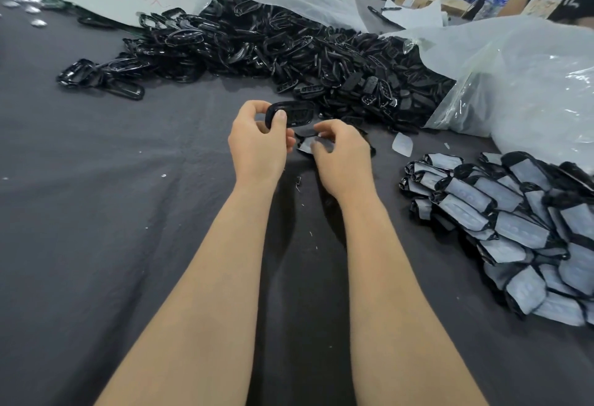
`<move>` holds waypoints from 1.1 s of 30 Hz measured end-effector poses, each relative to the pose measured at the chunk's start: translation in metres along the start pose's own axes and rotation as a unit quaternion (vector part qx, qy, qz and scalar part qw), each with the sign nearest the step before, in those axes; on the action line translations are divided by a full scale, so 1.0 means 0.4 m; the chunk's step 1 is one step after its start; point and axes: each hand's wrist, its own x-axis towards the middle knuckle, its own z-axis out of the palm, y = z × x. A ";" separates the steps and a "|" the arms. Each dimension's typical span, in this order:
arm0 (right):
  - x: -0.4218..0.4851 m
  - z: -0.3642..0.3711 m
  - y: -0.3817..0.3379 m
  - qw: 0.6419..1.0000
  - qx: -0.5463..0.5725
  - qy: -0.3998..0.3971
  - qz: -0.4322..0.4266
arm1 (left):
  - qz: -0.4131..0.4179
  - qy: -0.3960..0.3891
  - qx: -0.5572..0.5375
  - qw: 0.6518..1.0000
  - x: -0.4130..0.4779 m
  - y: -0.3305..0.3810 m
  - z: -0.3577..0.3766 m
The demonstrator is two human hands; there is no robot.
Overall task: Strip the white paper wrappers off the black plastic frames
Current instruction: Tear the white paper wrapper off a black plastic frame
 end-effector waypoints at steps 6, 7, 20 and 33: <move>-0.004 -0.025 -0.014 0.997 0.025 0.074 -0.028 | 0.004 0.001 0.003 1.000 0.000 0.002 0.003; -0.001 -0.036 -0.012 0.995 0.018 0.100 -0.016 | 0.004 0.001 0.003 1.000 -0.001 0.002 0.003; 0.016 -0.057 0.072 0.946 -0.189 0.033 0.261 | -0.005 -0.001 -0.004 1.000 -0.004 0.006 0.004; 0.015 -0.034 -0.007 0.886 0.431 0.138 0.099 | -0.002 0.013 -0.019 1.000 0.001 0.002 0.005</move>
